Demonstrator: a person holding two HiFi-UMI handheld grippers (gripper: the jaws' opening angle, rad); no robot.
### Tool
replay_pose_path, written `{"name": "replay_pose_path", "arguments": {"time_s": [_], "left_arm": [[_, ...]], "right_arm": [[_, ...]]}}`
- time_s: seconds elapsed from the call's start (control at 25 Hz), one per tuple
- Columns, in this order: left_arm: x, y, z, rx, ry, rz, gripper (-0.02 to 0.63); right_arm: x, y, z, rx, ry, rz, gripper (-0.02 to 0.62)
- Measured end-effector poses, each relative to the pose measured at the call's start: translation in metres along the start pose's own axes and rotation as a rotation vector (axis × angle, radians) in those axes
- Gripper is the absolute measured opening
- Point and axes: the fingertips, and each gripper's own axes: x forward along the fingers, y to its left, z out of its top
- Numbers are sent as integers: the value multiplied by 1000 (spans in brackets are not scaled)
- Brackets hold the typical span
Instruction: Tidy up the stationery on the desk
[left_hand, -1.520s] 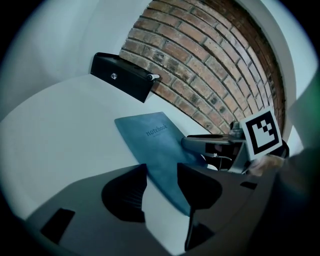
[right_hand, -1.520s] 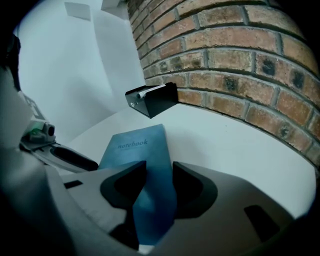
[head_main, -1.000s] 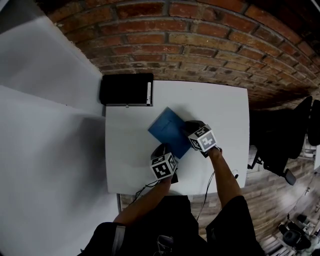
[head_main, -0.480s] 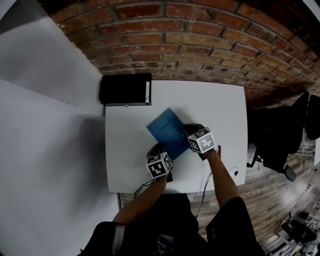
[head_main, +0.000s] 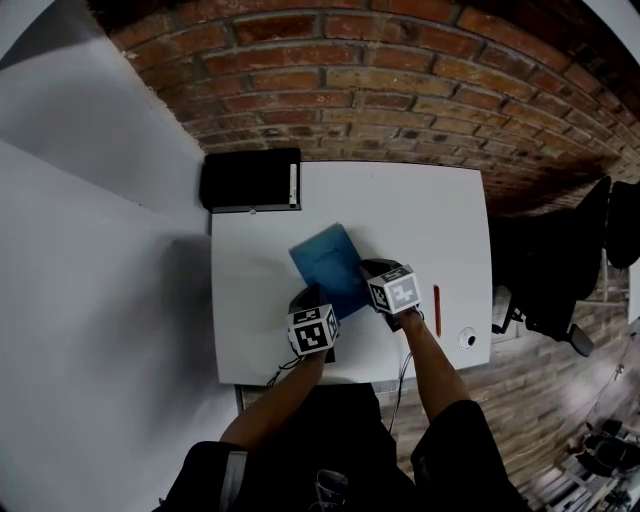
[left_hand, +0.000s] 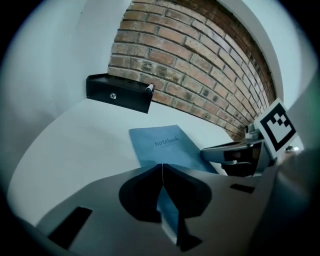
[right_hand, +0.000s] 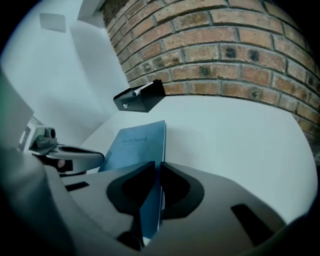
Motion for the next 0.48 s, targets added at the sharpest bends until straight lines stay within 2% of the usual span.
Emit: {"name": "replay_pose_path", "arguments": {"time_s": [0.16,0.28,0.36,0.48], "left_arm": [[-2,17,-9,-9,18,21,26],[-1,21,-9,-34,19,26,61],[1,19,-10,-42,24,23,118],[3,17,-12,-64,27,21,108]], "right_arm": [[0,0,-1,-10,-8,-19,52],[0,0,-1,-21,-8,-21,52],[0,1,-1,-25,-11,-17,54],[1,0,-2,11,-10,-20,54]]}}
